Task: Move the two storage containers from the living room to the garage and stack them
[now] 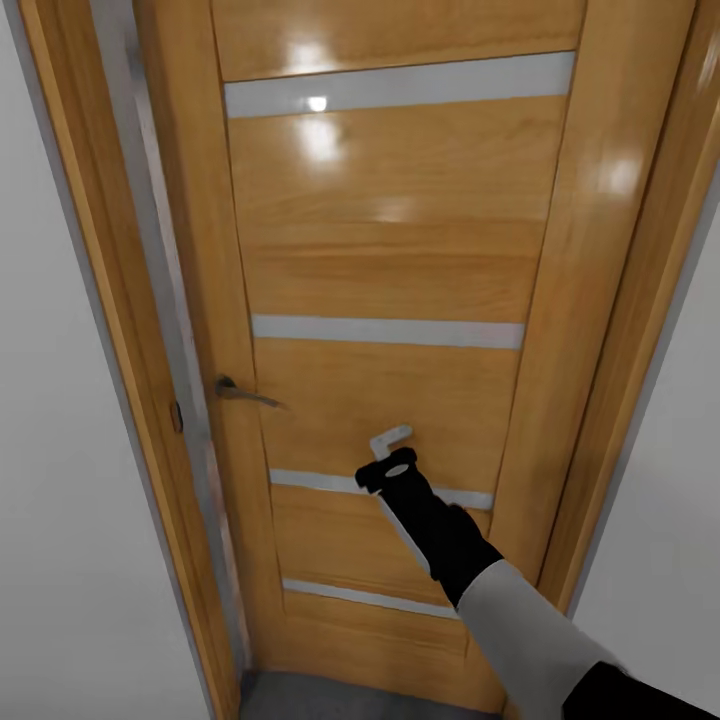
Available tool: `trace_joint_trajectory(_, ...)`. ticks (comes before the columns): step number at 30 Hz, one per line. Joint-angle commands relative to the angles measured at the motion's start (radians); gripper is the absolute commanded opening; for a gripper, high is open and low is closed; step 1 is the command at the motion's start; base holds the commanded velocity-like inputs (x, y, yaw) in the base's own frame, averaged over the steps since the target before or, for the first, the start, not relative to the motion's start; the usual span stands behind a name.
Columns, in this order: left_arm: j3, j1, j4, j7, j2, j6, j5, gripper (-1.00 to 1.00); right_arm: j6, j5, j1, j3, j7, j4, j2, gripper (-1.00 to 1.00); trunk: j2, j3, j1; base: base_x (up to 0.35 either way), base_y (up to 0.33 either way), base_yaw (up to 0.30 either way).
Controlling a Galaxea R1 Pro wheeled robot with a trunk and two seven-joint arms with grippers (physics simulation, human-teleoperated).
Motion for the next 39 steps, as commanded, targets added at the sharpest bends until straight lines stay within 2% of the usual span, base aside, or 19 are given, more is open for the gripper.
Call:
trace_joint_trajectory(1, 0.0, 0.0, 0.0, 0.0, 0.0, -0.003, 0.001, 1.0, -0.001, -0.002, -0.008, 0.003, -0.007, 0.01, 0.0, 1.0, -0.001, -0.001, 0.0, 0.0, 0.0, 0.0)
trace_joint_trajectory(6, 0.0, 0.0, 0.0, 0.001, 0.0, -0.003, 0.001, 1.0, -0.036, -0.007, -0.073, 0.003, -0.007, 0.127, 0.0, 1.0, -0.001, -0.001, 0.0, 0.0, 0.0, 0.0)
trace_joint_trajectory(12, 0.0, 0.0, 0.0, 0.002, 0.0, -0.003, 0.001, 1.0, -0.074, -0.005, -0.113, 0.003, -0.007, 0.2, 0.0, 1.0, -0.001, -0.001, 0.0, 0.0, 0.0, 0.0)
trace_joint_trajectory(16, 0.0, 0.0, 0.0, 0.002, 0.0, -0.003, 0.001, 1.0, -0.071, 0.001, -0.115, 0.003, -0.006, 0.181, 0.0, 1.0, -0.001, -0.001, 0.0, 0.0, 0.0, 0.0)
trace_joint_trajectory(20, 0.0, 0.0, 0.0, 0.002, 0.0, -0.003, 0.001, 1.0, -0.063, 0.005, -0.115, 0.004, 0.003, 0.108, 0.0, 1.0, -0.001, -0.001, 0.0, 0.0, 0.0, 0.0)
trace_joint_trajectory(21, 0.0, 0.0, 0.0, 0.002, 0.0, -0.003, 0.001, 1.0, -0.048, 0.004, -0.115, 0.019, 0.008, 0.061, 0.0, 1.0, -0.001, -0.001, 0.0, 0.0, 0.0, 0.0)
trace_joint_trajectory(26, 0.0, 0.0, 0.0, 0.0, 0.0, -0.003, 0.001, 1.0, -0.032, -0.001, -0.115, 0.064, 0.017, 0.004, 0.0, 1.0, -0.001, -0.001, 0.0, 0.0, 0.0, 0.0)
trace_joint_trajectory(39, -0.003, 0.0, 0.0, 0.0, -0.002, -0.003, -0.006, 1.0, -0.013, -0.007, -0.115, 0.073, 0.021, 0.002, 0.0, 1.0, -0.001, -0.001, 0.0, 0.171, 0.0, 0.0)
